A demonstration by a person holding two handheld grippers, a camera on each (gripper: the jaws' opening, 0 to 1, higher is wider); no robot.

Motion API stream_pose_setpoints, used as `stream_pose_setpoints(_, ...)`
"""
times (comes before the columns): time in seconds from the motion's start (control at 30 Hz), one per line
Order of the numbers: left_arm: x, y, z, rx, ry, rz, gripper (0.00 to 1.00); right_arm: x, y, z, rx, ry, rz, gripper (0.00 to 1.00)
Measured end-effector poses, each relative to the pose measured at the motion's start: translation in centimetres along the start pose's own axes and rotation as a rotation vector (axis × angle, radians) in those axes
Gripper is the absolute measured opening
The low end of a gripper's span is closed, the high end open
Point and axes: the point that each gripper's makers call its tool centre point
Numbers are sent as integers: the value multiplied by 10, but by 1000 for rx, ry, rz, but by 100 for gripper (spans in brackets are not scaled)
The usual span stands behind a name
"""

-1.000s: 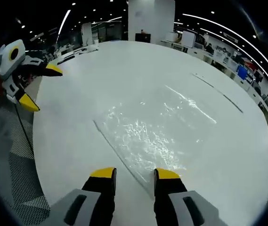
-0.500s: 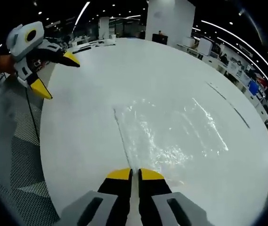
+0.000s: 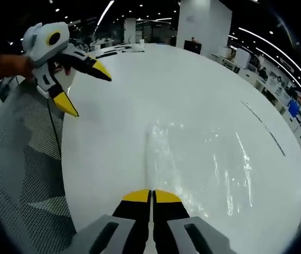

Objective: Open the resealable bag by pulling the two sides of the seal apart until the entire bag opening is separated and visibly accessible.

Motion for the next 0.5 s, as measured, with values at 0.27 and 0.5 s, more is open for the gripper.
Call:
stream_pose_setpoints(0.27,3,-4,2,-12,-3,2,54,14,20,-7,35,76,40,0)
stream_pose_setpoints(0.5,14,-7,-2,-21,-19,13,53,29,41,-20,47,153,78,0)
Point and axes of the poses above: the point that each gripper's makers call its tool centre point, and the gripper's own axes: y roughly backward along the fingers, z roughly to its right, x roughly out of its top, and after that the axes turned 12 degrees about -z, right-handed
